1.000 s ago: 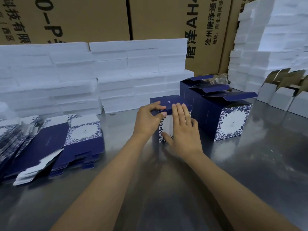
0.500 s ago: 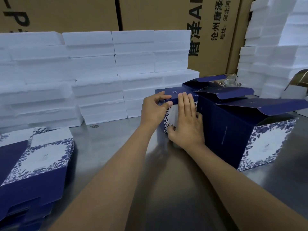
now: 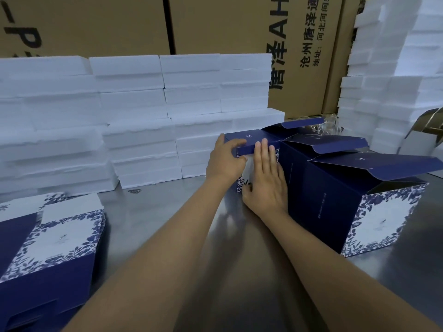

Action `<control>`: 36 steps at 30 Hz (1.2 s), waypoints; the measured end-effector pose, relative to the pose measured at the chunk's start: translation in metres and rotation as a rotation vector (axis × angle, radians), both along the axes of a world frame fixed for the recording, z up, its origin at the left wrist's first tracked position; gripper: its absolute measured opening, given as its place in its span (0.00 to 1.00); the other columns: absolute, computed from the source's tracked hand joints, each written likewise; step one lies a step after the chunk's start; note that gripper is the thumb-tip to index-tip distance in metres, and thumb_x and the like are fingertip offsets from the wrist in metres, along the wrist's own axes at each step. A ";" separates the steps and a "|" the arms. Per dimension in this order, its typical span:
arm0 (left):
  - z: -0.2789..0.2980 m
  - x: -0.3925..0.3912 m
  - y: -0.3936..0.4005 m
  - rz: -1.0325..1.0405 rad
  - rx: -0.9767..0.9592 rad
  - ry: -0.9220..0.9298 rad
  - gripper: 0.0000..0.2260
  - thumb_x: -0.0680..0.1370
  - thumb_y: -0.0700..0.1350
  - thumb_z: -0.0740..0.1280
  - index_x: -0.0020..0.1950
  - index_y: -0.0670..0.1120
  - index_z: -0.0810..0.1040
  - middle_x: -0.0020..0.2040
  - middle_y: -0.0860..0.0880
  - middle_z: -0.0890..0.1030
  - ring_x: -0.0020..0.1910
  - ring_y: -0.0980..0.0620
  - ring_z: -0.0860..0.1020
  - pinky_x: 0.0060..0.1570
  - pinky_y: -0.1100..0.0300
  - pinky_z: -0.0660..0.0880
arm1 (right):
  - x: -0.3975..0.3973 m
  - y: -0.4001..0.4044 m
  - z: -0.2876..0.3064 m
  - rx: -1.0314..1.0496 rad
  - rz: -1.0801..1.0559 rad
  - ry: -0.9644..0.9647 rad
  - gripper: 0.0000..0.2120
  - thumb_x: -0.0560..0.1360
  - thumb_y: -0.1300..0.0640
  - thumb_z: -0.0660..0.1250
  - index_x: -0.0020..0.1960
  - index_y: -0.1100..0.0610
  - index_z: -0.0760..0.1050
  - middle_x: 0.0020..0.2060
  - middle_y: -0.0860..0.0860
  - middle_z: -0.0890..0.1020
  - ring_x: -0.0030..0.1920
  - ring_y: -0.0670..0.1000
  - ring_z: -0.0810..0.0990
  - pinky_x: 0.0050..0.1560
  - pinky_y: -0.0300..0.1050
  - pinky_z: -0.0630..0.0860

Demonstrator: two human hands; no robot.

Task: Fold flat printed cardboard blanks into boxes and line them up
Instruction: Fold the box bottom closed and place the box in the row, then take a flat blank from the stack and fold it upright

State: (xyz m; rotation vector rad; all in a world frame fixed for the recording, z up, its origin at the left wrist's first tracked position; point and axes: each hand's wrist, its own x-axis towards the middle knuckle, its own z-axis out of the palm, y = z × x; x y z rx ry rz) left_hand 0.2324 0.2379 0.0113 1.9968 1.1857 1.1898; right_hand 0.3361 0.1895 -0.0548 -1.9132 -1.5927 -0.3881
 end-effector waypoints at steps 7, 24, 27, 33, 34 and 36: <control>-0.057 -0.048 -0.070 0.037 -0.135 -0.079 0.27 0.78 0.35 0.64 0.77 0.47 0.65 0.76 0.46 0.68 0.73 0.47 0.69 0.69 0.59 0.66 | -0.010 -0.030 -0.002 -0.081 0.079 -0.019 0.44 0.78 0.58 0.61 0.83 0.54 0.35 0.82 0.50 0.35 0.82 0.51 0.36 0.82 0.52 0.50; -0.037 -0.207 -0.206 0.436 0.161 -0.383 0.15 0.76 0.38 0.58 0.49 0.58 0.74 0.40 0.59 0.81 0.36 0.47 0.81 0.39 0.52 0.77 | -0.193 -0.158 0.015 -0.374 0.422 0.534 0.22 0.82 0.48 0.63 0.73 0.56 0.72 0.70 0.54 0.77 0.71 0.56 0.73 0.72 0.51 0.67; -0.042 -0.249 -0.222 0.551 0.196 -0.356 0.14 0.77 0.36 0.59 0.49 0.56 0.74 0.40 0.56 0.81 0.39 0.47 0.81 0.42 0.53 0.75 | -0.233 -0.156 0.010 -0.479 0.413 0.547 0.29 0.79 0.35 0.63 0.71 0.54 0.74 0.67 0.51 0.79 0.70 0.55 0.73 0.70 0.52 0.67; -0.053 -0.290 -0.230 0.741 0.130 -0.347 0.13 0.78 0.35 0.59 0.48 0.53 0.75 0.41 0.53 0.82 0.39 0.47 0.79 0.42 0.50 0.75 | -0.266 -0.158 0.001 -0.406 0.249 0.397 0.30 0.67 0.25 0.68 0.58 0.45 0.79 0.61 0.46 0.76 0.67 0.52 0.69 0.63 0.52 0.62; -0.051 -0.291 -0.228 0.745 0.125 -0.350 0.13 0.77 0.35 0.59 0.48 0.53 0.75 0.41 0.53 0.82 0.39 0.47 0.79 0.42 0.50 0.75 | -0.267 -0.157 0.001 -0.396 0.246 0.389 0.28 0.68 0.26 0.69 0.58 0.44 0.79 0.61 0.46 0.77 0.67 0.52 0.69 0.63 0.52 0.62; -0.051 -0.289 -0.225 0.749 0.109 -0.352 0.12 0.77 0.35 0.59 0.48 0.51 0.76 0.41 0.53 0.82 0.40 0.47 0.79 0.42 0.51 0.75 | -0.269 -0.156 0.003 -0.365 0.244 0.406 0.23 0.71 0.30 0.69 0.58 0.44 0.80 0.58 0.45 0.79 0.65 0.52 0.71 0.63 0.53 0.64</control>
